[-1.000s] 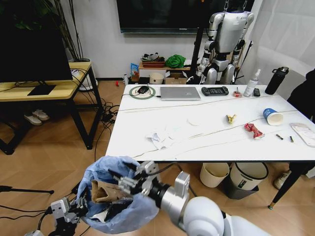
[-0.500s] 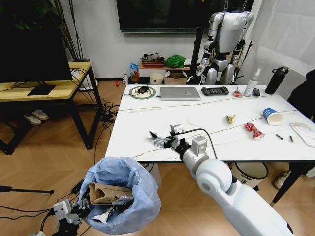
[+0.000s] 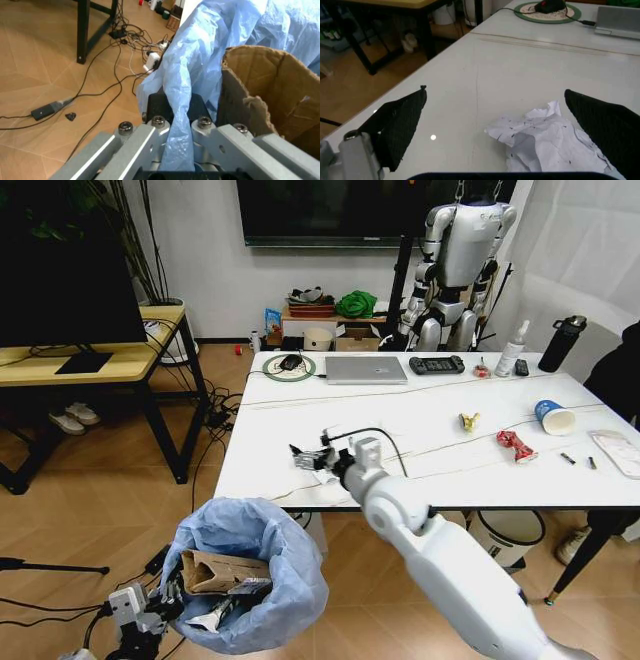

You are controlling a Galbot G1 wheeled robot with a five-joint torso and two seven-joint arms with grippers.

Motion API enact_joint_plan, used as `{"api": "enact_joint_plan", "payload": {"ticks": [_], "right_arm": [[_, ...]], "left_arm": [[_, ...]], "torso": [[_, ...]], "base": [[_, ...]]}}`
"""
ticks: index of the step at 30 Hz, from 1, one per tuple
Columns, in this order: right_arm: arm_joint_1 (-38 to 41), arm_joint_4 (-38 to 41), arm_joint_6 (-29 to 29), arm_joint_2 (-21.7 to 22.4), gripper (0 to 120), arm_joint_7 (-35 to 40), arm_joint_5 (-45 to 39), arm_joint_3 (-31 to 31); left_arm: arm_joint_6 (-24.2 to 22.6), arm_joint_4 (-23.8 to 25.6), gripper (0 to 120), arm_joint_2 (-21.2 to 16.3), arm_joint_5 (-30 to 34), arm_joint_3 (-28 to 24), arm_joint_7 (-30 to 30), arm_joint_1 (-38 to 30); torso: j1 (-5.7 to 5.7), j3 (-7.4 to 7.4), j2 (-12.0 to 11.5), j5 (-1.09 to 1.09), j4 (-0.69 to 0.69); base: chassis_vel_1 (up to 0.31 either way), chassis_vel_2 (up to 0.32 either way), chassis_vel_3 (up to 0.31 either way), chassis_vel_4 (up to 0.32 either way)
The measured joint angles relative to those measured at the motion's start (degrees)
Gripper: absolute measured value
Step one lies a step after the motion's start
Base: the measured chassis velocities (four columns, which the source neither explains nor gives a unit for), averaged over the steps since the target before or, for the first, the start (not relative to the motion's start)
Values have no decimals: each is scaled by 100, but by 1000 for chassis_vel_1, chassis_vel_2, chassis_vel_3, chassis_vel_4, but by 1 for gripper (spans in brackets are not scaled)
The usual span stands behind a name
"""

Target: Pick up the trash bin and place the trash from the table into it.

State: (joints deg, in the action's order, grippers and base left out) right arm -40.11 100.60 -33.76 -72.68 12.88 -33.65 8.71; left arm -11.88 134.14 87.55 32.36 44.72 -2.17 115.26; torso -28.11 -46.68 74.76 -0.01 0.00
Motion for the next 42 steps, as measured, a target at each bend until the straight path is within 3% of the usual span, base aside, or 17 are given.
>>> {"api": "enact_joint_plan", "payload": {"ticks": [9,20,21,23,28,33,35,42], "right_arm": [[-9,-400,-399,135,99,-133,245,40],[-132,-416,-389,141,66,-215,231,30],[-132,-446,-357,126,55,-210,227,28],[-132,-450,-353,125,53,-209,226,27],[-108,-538,-319,117,29,-198,237,7],[-131,-568,-287,104,16,-192,287,5],[-152,-578,-269,99,5,-191,310,-8],[-184,-355,-222,174,0,-183,147,-113]], "left_arm": [[5,15,0,-7,28,27,-5,5],[5,14,0,-44,102,60,-7,-23],[5,4,0,-44,107,60,-7,-28],[5,3,0,-44,107,60,-7,-28],[5,-26,0,-50,143,63,-5,-53],[4,-45,0,-50,151,63,-3,-63],[4,-48,0,-54,161,67,-1,-64],[3,-48,0,-63,169,74,3,-63]], "torso": [[0,1,0,0,-2],[1,1,0,1,-2],[1,1,0,1,-2],[1,1,0,1,-2],[1,1,0,1,-2],[1,1,0,1,-2],[1,1,0,1,-1],[1,1,0,1,-1]], "base": [[0,0,0,0],[0,0,0,0],[0,0,0,0],[0,0,0,0],[0,0,0,0],[0,0,0,0],[0,0,0,0],[0,0,0,0]]}}
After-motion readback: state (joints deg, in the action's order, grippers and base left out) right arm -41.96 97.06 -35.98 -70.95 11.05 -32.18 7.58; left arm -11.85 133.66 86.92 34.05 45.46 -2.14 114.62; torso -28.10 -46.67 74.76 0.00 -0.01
